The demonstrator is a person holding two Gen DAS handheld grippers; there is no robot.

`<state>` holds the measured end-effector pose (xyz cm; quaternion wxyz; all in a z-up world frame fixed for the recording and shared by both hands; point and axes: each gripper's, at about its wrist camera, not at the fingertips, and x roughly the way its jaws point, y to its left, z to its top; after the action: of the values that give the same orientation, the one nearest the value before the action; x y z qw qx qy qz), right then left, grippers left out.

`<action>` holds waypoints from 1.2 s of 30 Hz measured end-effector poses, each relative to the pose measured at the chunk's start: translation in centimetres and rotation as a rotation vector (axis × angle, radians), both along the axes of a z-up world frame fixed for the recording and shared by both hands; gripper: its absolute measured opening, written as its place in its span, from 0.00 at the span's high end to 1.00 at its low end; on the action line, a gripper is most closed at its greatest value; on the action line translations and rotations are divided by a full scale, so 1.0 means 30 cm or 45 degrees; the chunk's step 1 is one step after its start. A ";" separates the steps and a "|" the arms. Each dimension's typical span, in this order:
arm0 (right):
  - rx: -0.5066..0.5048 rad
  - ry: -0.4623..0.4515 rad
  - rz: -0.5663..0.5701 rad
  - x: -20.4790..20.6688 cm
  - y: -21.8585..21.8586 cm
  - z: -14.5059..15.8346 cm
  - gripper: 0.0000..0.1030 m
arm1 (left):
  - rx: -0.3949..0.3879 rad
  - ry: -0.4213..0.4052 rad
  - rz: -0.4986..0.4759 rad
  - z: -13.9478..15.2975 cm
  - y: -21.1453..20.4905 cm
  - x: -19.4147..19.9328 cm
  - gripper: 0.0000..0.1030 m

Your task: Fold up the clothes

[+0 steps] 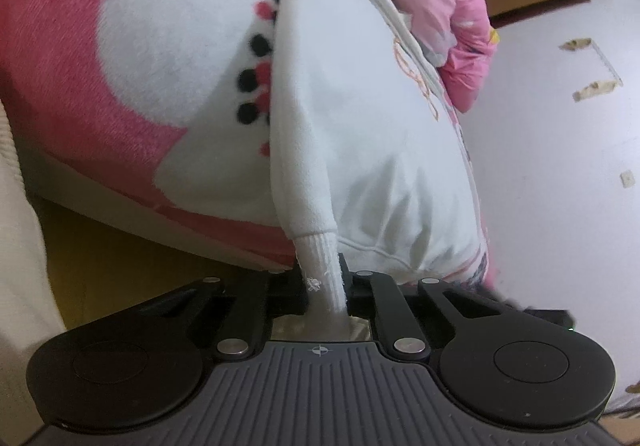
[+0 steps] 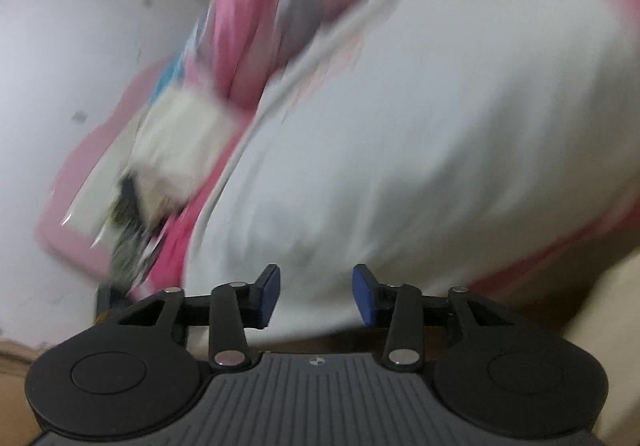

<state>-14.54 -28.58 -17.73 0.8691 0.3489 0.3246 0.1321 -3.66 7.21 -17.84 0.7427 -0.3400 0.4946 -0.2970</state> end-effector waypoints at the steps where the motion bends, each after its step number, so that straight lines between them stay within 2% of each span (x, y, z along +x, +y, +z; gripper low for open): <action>1: -0.060 -0.017 -0.067 -0.013 -0.056 0.013 0.53 | 0.009 -0.005 -0.003 0.002 -0.002 -0.002 0.92; 4: -0.223 -0.004 -0.207 -0.053 -0.199 0.050 0.47 | 0.036 -0.005 -0.007 0.000 -0.010 0.000 0.92; 6: -0.283 0.067 -0.233 -0.015 -0.220 0.027 0.47 | 0.057 -0.004 -0.006 -0.001 -0.016 -0.001 0.92; 11: -0.373 0.163 -0.160 0.028 -0.299 -0.040 0.48 | 0.121 -0.033 -0.002 0.012 -0.032 -0.014 0.92; 15: -0.454 0.136 -0.072 0.057 -0.294 -0.064 0.49 | 0.168 -0.049 -0.002 0.020 -0.037 -0.024 0.92; 19: -0.479 0.170 -0.003 0.074 -0.295 -0.076 0.50 | 0.200 -0.052 0.001 0.022 -0.051 -0.017 0.92; 27: -0.635 0.278 -0.049 0.057 -0.302 -0.053 0.50 | 0.240 -0.059 0.000 0.020 -0.060 -0.011 0.92; 29: -0.639 0.258 -0.049 0.059 -0.313 -0.046 0.50 | 0.245 -0.055 -0.010 0.014 -0.065 -0.005 0.92; 32: -0.709 0.219 0.002 0.077 -0.304 -0.034 0.50 | 0.252 -0.058 -0.017 0.011 -0.068 0.000 0.92; 36: -0.738 0.233 0.091 0.113 -0.304 -0.050 0.50 | 0.255 -0.052 -0.008 0.001 -0.066 0.001 0.92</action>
<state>-11.16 -37.72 -19.24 0.8945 0.0851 0.4377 0.0325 -3.64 5.22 -17.80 0.7819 -0.2563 0.5078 -0.2551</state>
